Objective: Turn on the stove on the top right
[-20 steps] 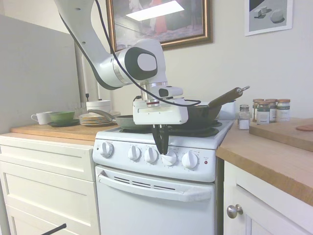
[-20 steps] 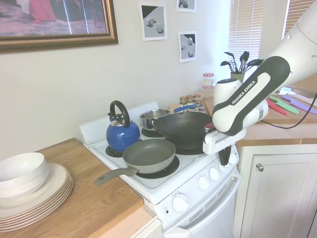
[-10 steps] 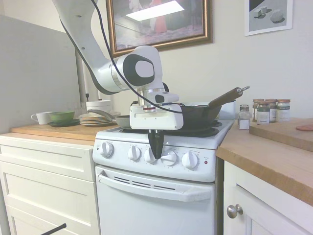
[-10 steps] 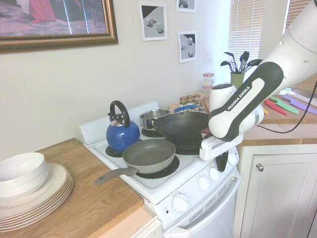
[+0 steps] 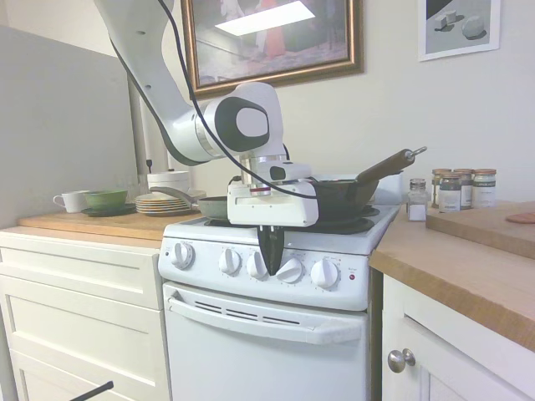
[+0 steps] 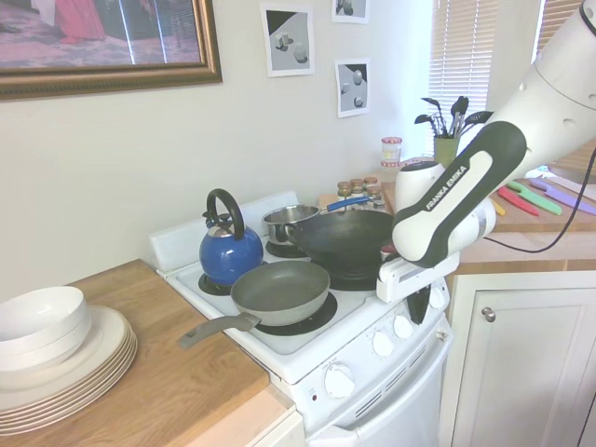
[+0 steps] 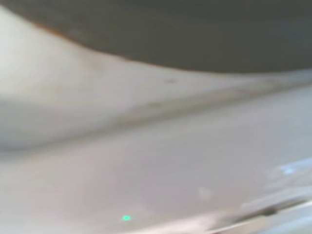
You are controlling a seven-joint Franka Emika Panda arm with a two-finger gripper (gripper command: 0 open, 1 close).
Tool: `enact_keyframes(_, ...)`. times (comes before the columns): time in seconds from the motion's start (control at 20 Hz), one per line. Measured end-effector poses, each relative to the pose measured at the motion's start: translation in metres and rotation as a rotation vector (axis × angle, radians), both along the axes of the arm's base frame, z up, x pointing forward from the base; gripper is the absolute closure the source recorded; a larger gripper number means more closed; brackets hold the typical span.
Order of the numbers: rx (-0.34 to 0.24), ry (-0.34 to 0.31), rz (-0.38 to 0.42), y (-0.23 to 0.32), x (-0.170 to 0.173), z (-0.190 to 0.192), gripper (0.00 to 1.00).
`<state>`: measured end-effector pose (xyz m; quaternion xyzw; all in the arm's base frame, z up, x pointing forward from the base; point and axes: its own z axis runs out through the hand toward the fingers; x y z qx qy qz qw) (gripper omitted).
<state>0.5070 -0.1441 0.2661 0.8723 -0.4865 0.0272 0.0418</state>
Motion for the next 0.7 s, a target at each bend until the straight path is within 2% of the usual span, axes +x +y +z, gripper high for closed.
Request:
enact_keyframes(0.35, -0.012, 0.013, 0.003, -0.001, 0.000, -0.008, 1.00)
enact_keyframes(0.7, -0.104, 0.033, 0.000, 0.014, 0.003, -0.025, 1.00)
